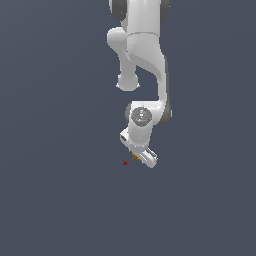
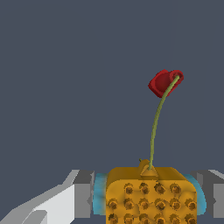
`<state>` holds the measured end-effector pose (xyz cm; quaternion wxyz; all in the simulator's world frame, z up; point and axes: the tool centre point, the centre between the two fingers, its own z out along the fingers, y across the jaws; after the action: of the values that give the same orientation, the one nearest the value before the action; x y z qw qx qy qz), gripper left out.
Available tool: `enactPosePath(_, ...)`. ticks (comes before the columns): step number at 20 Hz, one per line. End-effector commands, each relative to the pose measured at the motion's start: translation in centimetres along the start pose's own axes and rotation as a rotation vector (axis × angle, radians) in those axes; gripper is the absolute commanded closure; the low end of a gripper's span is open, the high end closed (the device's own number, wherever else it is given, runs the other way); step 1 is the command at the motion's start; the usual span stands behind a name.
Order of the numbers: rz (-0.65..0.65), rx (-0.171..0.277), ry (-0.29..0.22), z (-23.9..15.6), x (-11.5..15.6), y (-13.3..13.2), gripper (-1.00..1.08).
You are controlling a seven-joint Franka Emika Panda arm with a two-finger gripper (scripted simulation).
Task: Pick up the object and move it to a goal position.
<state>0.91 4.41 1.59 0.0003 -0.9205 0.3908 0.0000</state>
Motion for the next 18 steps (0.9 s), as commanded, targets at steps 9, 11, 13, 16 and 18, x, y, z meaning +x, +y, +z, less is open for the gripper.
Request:
enactPosePath(9,0.0,0.0,0.0,-0.3,0.1,0.1,1.08)
enactPosePath(11,0.0,0.0,0.0,-0.8,0.3,0.1,1.08)
enactPosePath(13,0.0,0.0,0.0,-1.6,0.6,0.2,1.08)
enactPosePath(16,0.001,0.0,0.0,-3.3,1.2,0.5,1.08)
enactPosePath(18,0.001,0.0,0.0,-4.8,1.8,0.7,1.08)
